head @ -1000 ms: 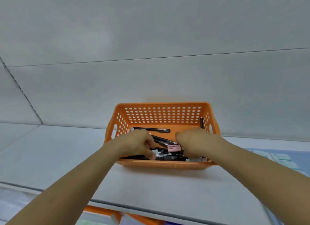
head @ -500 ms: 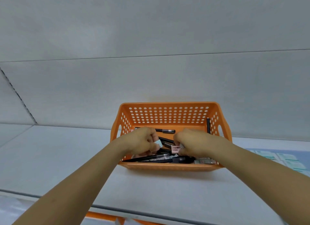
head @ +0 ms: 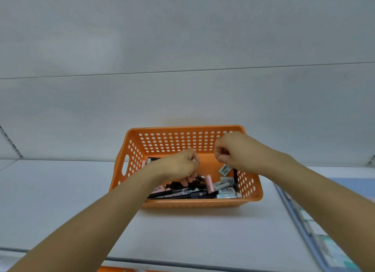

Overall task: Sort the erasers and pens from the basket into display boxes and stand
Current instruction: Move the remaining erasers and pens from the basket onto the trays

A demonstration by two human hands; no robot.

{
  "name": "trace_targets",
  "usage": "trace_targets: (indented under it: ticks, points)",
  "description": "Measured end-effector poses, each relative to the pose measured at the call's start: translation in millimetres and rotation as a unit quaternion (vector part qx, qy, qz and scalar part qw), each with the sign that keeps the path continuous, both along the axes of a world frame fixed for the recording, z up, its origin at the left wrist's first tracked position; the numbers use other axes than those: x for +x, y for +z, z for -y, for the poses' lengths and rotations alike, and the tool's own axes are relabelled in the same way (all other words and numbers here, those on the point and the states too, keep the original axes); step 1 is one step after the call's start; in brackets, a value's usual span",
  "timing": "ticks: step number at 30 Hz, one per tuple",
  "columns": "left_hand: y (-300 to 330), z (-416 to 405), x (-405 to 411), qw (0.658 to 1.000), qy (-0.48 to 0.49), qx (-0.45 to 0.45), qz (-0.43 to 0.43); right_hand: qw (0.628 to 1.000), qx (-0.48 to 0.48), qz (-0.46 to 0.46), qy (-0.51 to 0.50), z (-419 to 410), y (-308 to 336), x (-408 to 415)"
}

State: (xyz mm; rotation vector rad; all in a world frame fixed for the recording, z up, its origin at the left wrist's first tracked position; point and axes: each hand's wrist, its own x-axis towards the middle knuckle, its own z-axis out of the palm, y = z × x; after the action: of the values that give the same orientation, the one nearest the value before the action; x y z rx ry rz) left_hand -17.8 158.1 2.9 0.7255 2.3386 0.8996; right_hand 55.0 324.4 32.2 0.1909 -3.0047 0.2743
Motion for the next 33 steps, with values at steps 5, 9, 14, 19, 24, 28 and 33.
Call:
trace_targets:
  ticks: [5, 9, 14, 19, 24, 28, 33]
  points:
    - [-8, -16, 0, 0.975, -0.095, -0.157, -0.121, 0.967, 0.247, 0.053, 0.042, 4, -13, -1]
    - [-15, -20, 1, 0.957, -0.143, -0.193, -0.162, 0.932, 0.351, 0.078, 0.051, 7, -22, -13]
    - [-14, -15, -1, 0.958, -0.144, -0.152, -0.194, 0.919, 0.364, 0.142, 0.059, 10, -25, -25]
    - [-10, 3, -7, 0.986, -0.083, -0.06, -0.128, 0.925, 0.323, 0.192, 0.059, 7, -23, -29]
    - [2, 18, -4, 0.994, 0.048, 0.096, 0.024, 0.936, 0.252, 0.238, 0.057, 6, -24, -33]
    - [10, 22, 0, 0.92, 0.172, 0.298, 0.186, 0.951, 0.183, 0.24, 0.063, 2, -22, -37]
    - [14, 28, 1, 0.868, 0.249, 0.369, 0.22, 0.954, 0.108, 0.275, 0.043, 10, -25, -35]
